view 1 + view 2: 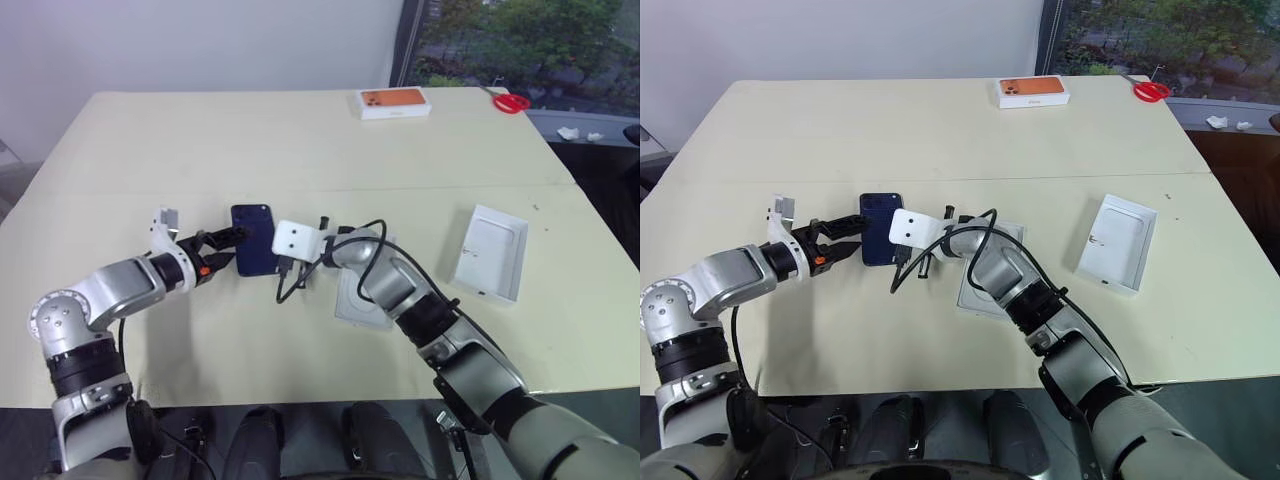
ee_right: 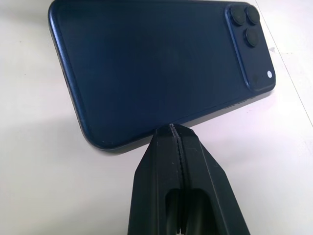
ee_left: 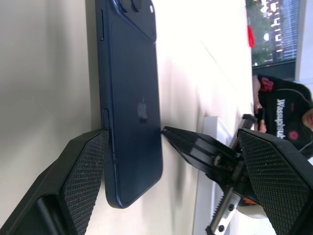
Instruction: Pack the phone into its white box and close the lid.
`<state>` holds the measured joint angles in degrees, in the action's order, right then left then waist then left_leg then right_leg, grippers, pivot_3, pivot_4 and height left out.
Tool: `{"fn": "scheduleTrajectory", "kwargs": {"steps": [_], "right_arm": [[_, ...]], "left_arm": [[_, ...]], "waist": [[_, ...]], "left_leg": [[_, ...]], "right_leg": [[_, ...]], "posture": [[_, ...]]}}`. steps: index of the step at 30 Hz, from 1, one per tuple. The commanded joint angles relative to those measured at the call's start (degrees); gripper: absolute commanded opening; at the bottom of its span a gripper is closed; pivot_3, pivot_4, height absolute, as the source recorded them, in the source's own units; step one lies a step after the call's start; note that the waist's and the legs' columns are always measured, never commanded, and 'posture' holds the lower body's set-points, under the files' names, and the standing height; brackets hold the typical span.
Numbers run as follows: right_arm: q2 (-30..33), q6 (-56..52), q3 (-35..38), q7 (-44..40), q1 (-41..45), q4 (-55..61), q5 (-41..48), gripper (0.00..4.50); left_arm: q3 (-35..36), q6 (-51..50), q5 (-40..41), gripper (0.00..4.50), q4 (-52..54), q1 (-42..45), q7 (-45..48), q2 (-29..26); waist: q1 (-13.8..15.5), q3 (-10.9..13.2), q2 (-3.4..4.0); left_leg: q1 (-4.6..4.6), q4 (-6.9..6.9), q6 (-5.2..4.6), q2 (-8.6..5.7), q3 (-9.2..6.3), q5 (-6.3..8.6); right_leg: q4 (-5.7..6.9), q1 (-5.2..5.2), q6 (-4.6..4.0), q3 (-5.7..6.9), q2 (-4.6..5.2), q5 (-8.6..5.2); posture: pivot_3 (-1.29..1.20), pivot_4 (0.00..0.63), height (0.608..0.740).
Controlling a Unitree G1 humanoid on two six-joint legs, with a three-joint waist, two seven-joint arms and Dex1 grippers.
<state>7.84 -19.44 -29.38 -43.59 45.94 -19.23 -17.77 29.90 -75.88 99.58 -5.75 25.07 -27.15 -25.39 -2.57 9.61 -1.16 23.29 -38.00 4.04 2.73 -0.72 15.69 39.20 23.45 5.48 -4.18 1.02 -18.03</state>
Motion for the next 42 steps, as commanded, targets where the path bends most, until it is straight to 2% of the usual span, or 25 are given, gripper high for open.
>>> {"fn": "scheduleTrajectory", "kwargs": {"steps": [1,14,19,28,37,42], "right_arm": [[-1.8,-0.3,-2.5,-1.5,-1.6,1.2,0.4,0.0],[-1.2,-1.1,-2.2,-1.6,-2.2,2.4,0.2,0.0],[-1.3,-0.8,-2.5,-2.0,-2.4,3.0,0.3,0.0],[-1.9,0.5,-3.2,-2.3,-2.3,2.7,0.5,0.0],[-2.7,0.8,-3.6,-2.3,-2.5,2.3,0.5,0.0],[-2.7,1.3,-3.6,-2.1,-2.6,1.6,0.5,0.0]], "left_arm": [[-4.1,3.2,6.0,4.4,2.0,-1.1,-0.7,-1.1],[-10.0,9.1,8.1,4.4,2.4,-5.2,-1.4,-10.1],[-12.4,6.8,4.6,4.4,2.6,-5.6,0.4,-16.5],[-20.5,7.0,7.5,4.4,1.2,-2.6,-0.2,-13.2],[-18.9,10.8,13.1,4.4,0.5,-2.7,0.1,-10.6],[-18.1,11.2,13.4,4.4,0.5,-2.4,0.4,-9.0]], "waist": [[0.0,0.0,0.0],[-0.1,0.0,0.01],[-0.1,0.0,0.01],[0.1,0.0,0.01],[0.3,0.0,0.01],[-0.1,0.0,0.0]], "left_leg": [[0.0,0.0,0.0,0.0,0.0,0.0],[0.01,0.01,-0.02,0.01,0.0,0.01],[0.0,0.04,-0.02,0.0,0.02,0.01],[-0.01,0.04,-0.02,-0.02,0.03,0.01],[-0.07,0.02,-0.02,-0.04,0.0,0.01],[-0.02,0.02,-0.02,-0.03,0.0,0.01]], "right_leg": [[0.0,0.0,0.0,0.0,0.0,0.0],[-0.03,0.01,-0.01,-0.01,-0.07,-0.01],[-0.06,0.02,-0.02,-0.02,-0.08,-0.01],[-0.08,-0.03,-0.02,-0.01,-0.03,-0.01],[-0.08,-0.12,-0.02,0.01,-0.01,-0.01],[-0.11,-0.06,-0.02,0.01,-0.03,-0.01]], "posture": [[0.0,0.15,0.731],[0.0,0.15,0.731],[0.0,0.15,0.731],[0.0,0.15,0.731],[0.0,0.15,0.731],[0.0,0.15,0.731]]}}
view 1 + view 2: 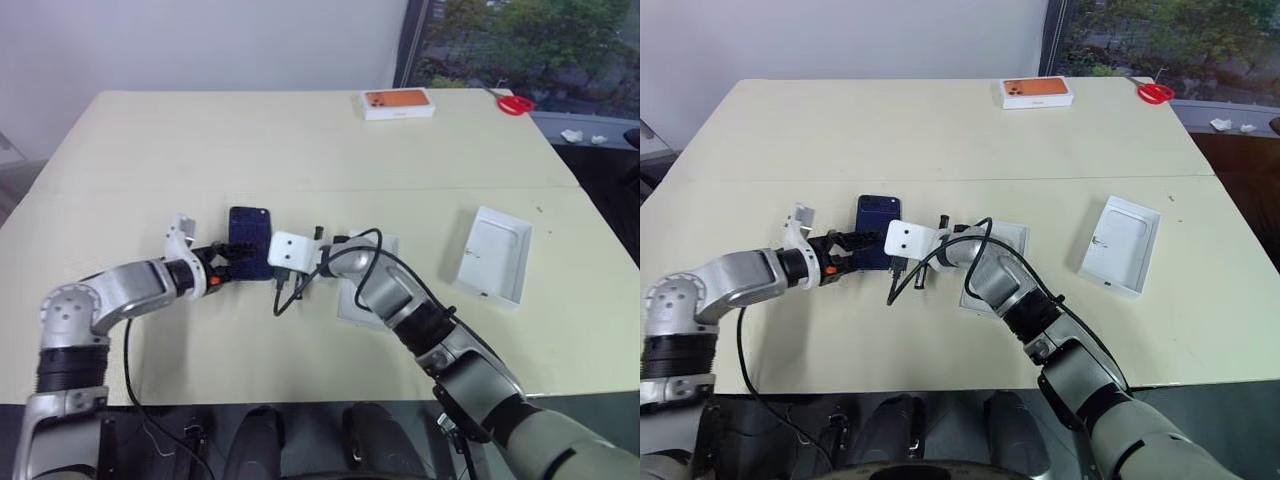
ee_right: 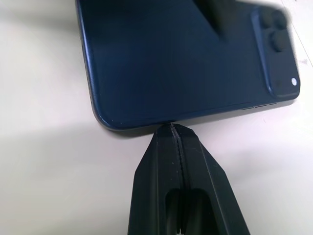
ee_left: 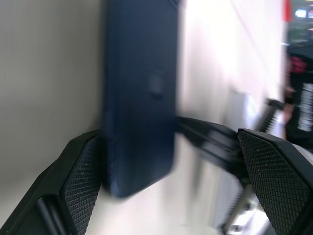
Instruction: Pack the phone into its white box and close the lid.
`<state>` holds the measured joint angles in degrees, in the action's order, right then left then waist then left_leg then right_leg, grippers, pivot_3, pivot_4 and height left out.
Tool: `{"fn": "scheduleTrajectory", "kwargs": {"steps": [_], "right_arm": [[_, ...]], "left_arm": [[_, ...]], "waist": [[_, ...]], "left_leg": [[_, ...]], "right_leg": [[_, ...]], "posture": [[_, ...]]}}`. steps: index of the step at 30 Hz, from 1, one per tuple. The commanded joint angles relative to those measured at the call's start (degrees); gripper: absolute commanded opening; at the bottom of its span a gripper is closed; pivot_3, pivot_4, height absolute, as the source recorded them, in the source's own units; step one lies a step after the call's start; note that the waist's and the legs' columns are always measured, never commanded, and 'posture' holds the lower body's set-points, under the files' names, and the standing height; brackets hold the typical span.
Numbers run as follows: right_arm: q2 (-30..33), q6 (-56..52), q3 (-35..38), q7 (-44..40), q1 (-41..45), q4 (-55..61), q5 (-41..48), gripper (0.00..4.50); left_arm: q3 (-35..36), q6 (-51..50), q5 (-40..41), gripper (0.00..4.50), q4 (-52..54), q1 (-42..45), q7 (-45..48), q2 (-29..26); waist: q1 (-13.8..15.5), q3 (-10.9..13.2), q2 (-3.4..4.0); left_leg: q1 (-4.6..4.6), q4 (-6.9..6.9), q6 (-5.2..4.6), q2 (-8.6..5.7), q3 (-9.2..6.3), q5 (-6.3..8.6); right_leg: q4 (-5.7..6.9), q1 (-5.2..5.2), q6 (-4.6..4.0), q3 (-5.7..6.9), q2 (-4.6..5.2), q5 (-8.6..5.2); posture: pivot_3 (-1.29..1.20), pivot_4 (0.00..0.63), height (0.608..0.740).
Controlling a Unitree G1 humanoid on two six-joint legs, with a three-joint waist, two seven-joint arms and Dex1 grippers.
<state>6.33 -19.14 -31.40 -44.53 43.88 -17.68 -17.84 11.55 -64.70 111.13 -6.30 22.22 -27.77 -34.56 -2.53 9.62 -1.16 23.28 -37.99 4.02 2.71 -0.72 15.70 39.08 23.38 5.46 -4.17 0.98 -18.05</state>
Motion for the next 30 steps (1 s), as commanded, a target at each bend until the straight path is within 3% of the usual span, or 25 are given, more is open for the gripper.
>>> {"fn": "scheduleTrajectory", "kwargs": {"steps": [1,13,26,30], "right_arm": [[-1.2,1.0,-1.6,-1.2,-0.6,0.1,0.5,0.0],[-0.7,1.0,-1.4,-1.1,-1.2,0.4,0.3,0.0],[0.4,-0.3,-1.5,-1.1,-3.2,3.4,-0.1,0.0],[0.9,-1.3,-1.6,-1.3,-4.1,5.2,-0.1,0.0]], "left_arm": [[0.0,0.1,1.9,4.4,1.1,0.4,0.7,0.0],[0.5,0.3,-2.9,4.4,-3.4,1.2,3.7,-6.4],[1.2,-3.2,-11.4,4.4,-10.7,6.7,10.8,-3.7],[2.6,-4.2,-12.3,2.51,-11.1,6.9,11.7,-3.4]], "waist": [[-0.2,0.0,0.0],[-0.1,0.0,0.0],[0.0,0.0,0.0],[0.0,0.0,0.0]], "left_leg": [[0.0,0.02,0.0,0.02,0.01,0.0],[-0.01,0.06,0.0,0.04,0.02,0.0],[-0.01,0.04,0.01,0.02,0.02,0.0],[0.0,0.04,0.0,0.01,0.0,0.0]], "right_leg": [[0.0,0.03,0.0,-0.02,-0.05,0.0],[0.0,0.04,-0.01,-0.02,-0.08,0.0],[0.0,0.02,-0.01,-0.01,-0.06,0.0],[0.0,0.03,-0.01,-0.01,-0.04,0.0]], "posture": [[0.0,0.15,0.731],[0.0,0.15,0.731],[0.0,0.15,0.731],[0.0,0.15,0.731]]}}
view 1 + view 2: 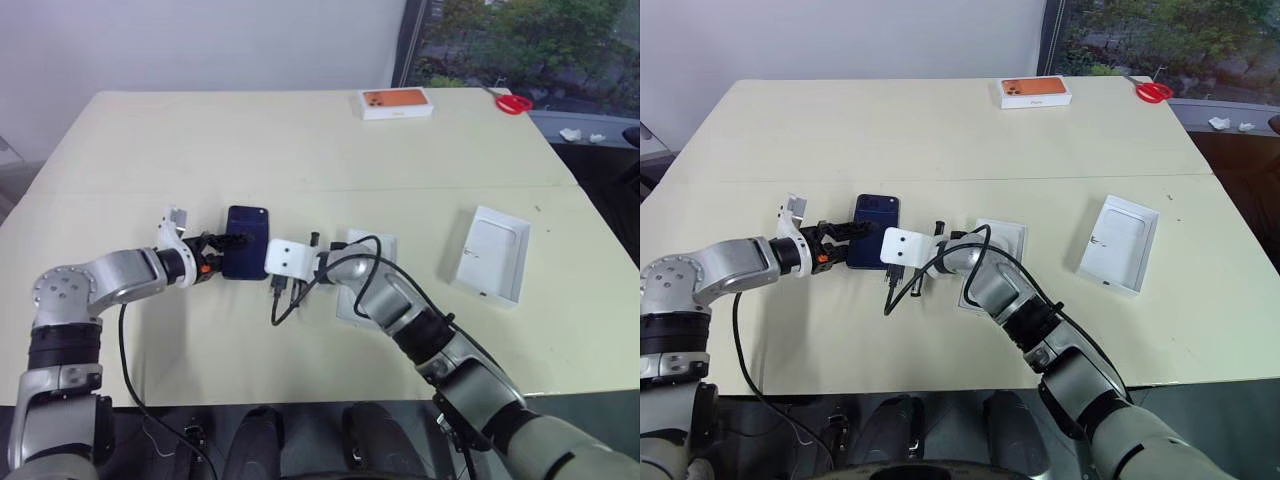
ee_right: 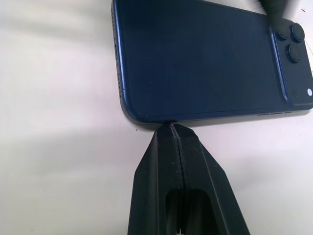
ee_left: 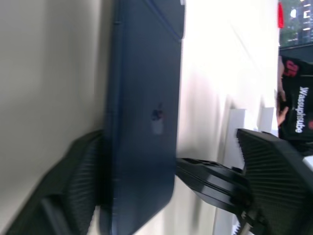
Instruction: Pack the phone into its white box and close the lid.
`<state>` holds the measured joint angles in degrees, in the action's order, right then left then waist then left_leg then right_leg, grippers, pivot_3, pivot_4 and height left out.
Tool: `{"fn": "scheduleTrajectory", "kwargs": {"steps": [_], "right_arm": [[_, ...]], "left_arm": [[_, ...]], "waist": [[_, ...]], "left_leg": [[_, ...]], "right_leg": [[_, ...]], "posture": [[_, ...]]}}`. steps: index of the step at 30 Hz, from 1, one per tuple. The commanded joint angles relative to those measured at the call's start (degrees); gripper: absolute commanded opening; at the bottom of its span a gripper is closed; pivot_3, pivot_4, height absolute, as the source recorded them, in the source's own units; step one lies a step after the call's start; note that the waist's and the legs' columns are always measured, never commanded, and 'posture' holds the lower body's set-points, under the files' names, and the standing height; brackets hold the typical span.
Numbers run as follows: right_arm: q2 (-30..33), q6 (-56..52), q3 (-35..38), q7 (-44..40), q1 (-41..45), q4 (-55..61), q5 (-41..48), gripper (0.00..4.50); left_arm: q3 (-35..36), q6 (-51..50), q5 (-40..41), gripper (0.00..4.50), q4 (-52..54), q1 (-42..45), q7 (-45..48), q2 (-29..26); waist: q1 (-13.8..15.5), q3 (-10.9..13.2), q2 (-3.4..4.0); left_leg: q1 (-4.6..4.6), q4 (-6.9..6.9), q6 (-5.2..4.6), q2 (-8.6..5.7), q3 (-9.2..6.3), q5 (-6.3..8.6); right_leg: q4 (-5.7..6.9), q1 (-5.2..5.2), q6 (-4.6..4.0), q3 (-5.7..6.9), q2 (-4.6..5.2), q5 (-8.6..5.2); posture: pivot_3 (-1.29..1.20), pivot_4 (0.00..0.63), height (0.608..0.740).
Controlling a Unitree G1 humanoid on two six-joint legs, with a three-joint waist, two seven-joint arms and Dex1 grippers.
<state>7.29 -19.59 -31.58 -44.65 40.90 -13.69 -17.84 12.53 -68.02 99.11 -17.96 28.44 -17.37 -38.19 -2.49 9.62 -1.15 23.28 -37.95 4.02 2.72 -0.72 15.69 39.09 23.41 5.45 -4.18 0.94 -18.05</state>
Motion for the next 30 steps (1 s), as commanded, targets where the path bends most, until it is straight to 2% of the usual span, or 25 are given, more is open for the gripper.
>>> {"fn": "scheduleTrajectory", "kwargs": {"steps": [1,8,11,13,14,20,24,27,30], "right_arm": [[0.1,-1.0,-1.5,-1.2,-1.2,1.6,-0.1,0.0],[1.0,-2.2,-1.4,-1.5,-2.0,4.2,0.0,0.0],[1.4,-2.6,-1.2,-1.6,-1.8,5.4,0.0,0.0],[1.7,-3.1,-0.7,-1.6,-1.4,6.6,0.1,0.0],[1.9,-3.5,-0.3,-1.7,-1.3,7.3,0.3,0.0],[4.7,-7.6,2.7,-3.1,-1.4,14.6,1.9,0.0],[9.9,-13.0,7.8,-7.1,-2.3,24.0,6.1,0.0],[14.0,-17.5,12.3,-10.0,-3.0,30.4,10.7,0.0],[19.1,-21.1,16.8,-12.6,-4.8,34.7,15.0,0.0]], "left_arm": [[1.9,-1.0,-0.4,2.09,0.5,0.8,1.3,0.4],[4.4,-1.1,0.8,2.09,0.9,-0.1,0.3,1.7],[5.1,-1.2,1.3,1.26,1.7,-0.7,-0.4,2.3],[5.5,-1.1,1.6,0.27,2.2,-1.0,-0.8,2.6],[5.8,-0.9,1.9,0.07,2.5,-1.2,-1.1,2.7],[7.7,1.0,5.2,0.07,5.8,-2.3,-2.2,3.2],[6.5,3.8,11.0,0.07,12.8,-3.0,-5.6,4.5],[4.6,6.6,13.8,0.07,20.0,-3.6,-8.1,7.0],[1.6,10.4,13.9,0.07,27.7,-4.1,-11.5,11.8]], "waist": [[0.0,0.0,0.0],[0.0,0.0,0.0],[0.0,0.0,0.0],[0.0,0.0,-0.04],[0.0,0.0,-0.03],[0.0,0.0,-0.05],[0.3,0.1,-0.1],[1.0,0.1,-0.13],[1.7,0.1,-0.14]], "left_leg": [[0.0,0.0,0.0,0.0,0.0,0.0],[0.01,0.0,0.0,0.0,-0.01,0.0],[0.01,0.01,0.0,0.0,-0.01,0.0],[0.02,0.0,0.0,0.0,-0.02,0.0],[0.02,0.0,0.0,0.01,-0.04,0.0],[0.07,0.0,0.0,0.0,-0.05,0.0],[0.13,0.0,0.0,0.02,-0.09,0.0],[0.17,0.0,0.01,-0.03,-0.21,-0.01],[0.16,-0.02,0.01,-0.16,-0.21,0.0]], "right_leg": [[0.0,0.0,0.0,0.0,0.01,0.0],[0.0,0.02,0.0,0.0,0.02,0.0],[0.0,0.02,0.0,0.0,0.01,0.0],[0.0,0.03,0.0,0.0,0.02,0.0],[0.0,0.0,0.0,0.02,0.04,0.0],[-0.01,0.06,0.0,0.02,0.05,0.0],[-0.01,0.11,0.0,0.02,0.14,0.0],[-0.05,0.06,0.01,0.2,0.51,0.0],[-0.13,-0.02,0.02,0.23,0.61,0.0]], "posture": [[0.0,0.15,0.731],[0.0,0.15,0.731],[0.0,0.15,0.731],[0.0,0.15,0.731],[0.0,0.15,0.731],[0.0,0.15,0.731],[0.0,0.15,0.731],[0.0,0.15,0.731],[0.0,0.15,0.731]]}}
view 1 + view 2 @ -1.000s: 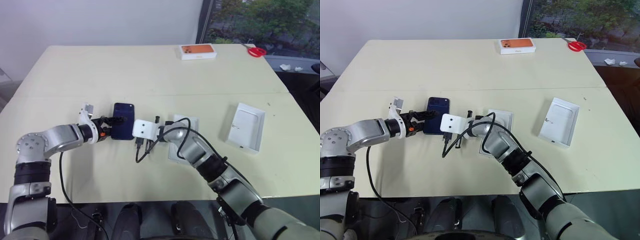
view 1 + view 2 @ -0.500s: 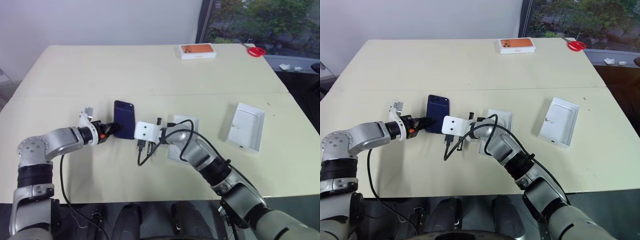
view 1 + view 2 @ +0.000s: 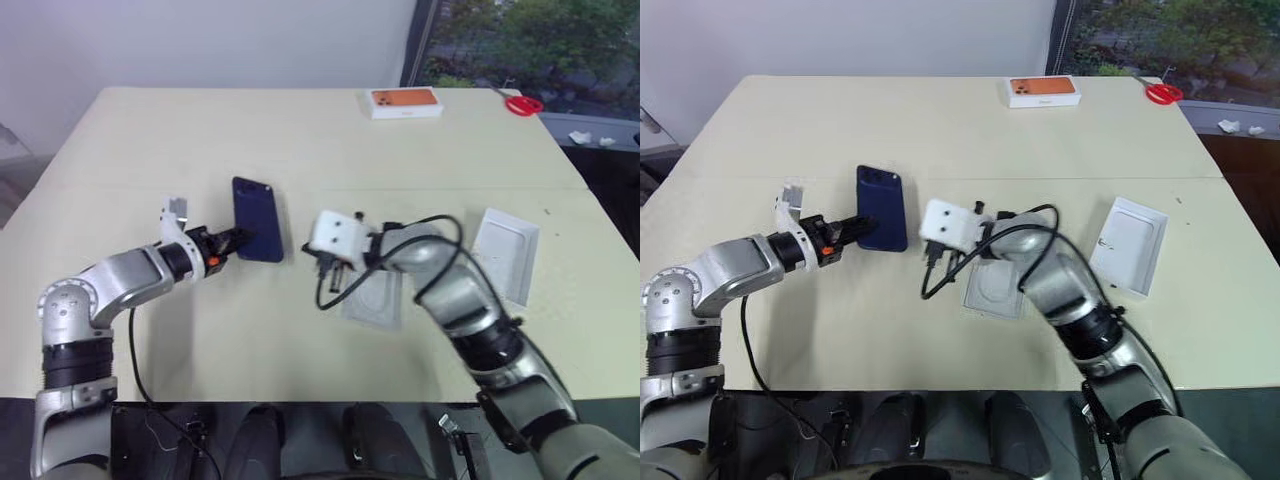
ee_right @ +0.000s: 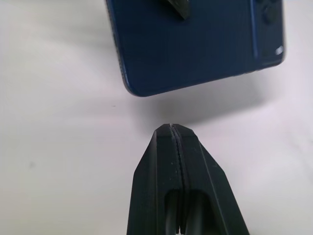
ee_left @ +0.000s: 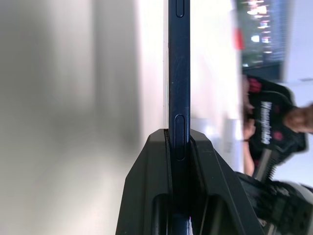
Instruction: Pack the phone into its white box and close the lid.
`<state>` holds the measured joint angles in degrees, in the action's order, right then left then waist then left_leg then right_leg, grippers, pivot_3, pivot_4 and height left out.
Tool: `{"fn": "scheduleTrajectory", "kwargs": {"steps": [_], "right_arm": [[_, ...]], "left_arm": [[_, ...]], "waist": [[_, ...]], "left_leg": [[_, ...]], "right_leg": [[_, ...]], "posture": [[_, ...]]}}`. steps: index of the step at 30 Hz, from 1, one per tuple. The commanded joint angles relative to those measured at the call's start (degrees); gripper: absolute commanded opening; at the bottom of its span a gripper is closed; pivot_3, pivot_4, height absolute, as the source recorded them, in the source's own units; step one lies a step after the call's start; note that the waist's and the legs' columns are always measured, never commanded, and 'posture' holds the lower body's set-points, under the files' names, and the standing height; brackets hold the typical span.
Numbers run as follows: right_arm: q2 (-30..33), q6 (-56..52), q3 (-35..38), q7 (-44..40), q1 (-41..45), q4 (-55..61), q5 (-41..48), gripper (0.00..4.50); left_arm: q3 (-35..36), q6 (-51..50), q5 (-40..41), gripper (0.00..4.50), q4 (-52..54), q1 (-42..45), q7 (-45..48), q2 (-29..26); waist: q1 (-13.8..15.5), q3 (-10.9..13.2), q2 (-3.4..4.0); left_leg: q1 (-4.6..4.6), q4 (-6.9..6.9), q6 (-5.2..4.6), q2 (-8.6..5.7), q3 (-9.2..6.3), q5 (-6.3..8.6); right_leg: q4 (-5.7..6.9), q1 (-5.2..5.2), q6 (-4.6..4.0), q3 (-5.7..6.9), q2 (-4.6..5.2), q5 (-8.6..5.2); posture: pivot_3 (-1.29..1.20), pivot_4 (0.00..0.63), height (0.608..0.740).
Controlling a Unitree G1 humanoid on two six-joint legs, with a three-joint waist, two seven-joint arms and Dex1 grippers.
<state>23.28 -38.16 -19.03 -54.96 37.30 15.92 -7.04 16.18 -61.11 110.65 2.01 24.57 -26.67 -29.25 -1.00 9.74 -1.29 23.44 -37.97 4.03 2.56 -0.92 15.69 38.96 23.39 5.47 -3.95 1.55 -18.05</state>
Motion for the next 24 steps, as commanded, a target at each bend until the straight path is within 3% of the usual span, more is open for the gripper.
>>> {"fn": "scheduleTrajectory", "kwargs": {"steps": [1,10,16,24], "right_arm": [[5.0,-3.0,5.7,-3.0,-2.2,6.0,5.5,0.0],[20.9,0.6,16.4,-4.3,-12.7,2.8,10.3,0.0],[25.9,3.8,18.9,-3.1,-16.3,-1.1,10.2,0.0],[27.2,4.7,19.4,-0.8,-17.3,-2.6,10.7,0.0]], "left_arm": [[-3.7,4.5,2.4,0.07,9.9,-0.3,-3.6,4.4],[-18.2,8.3,2.4,0.07,12.1,1.8,-10.9,15.6],[-21.9,7.7,2.4,0.07,7.5,2.5,-13.8,19.7],[-23.7,6.1,2.4,0.07,2.9,3.5,-15.0,20.8]], "waist": [[0.4,0.0,0.0],[0.1,0.0,0.03],[0.3,0.0,0.04],[0.4,0.0,0.04]], "left_leg": [[0.0,0.0,0.0,-0.07,-0.02,0.0],[-0.02,-0.01,-0.15,-0.5,-0.2,-0.03],[-0.03,-0.02,-0.21,-0.52,-0.22,-0.07],[-0.03,-0.03,-0.22,-0.55,-0.25,-0.08]], "right_leg": [[-0.01,-0.02,0.0,0.01,0.02,0.0],[-0.19,-0.24,0.02,0.05,-0.03,-0.01],[-0.19,-0.27,0.03,0.05,-0.09,-0.01],[-0.19,-0.29,0.04,0.05,-0.08,-0.02]], "posture": [[0.0,0.15,0.731],[0.0,0.15,0.731],[0.0,0.15,0.731],[0.0,0.15,0.731]]}}
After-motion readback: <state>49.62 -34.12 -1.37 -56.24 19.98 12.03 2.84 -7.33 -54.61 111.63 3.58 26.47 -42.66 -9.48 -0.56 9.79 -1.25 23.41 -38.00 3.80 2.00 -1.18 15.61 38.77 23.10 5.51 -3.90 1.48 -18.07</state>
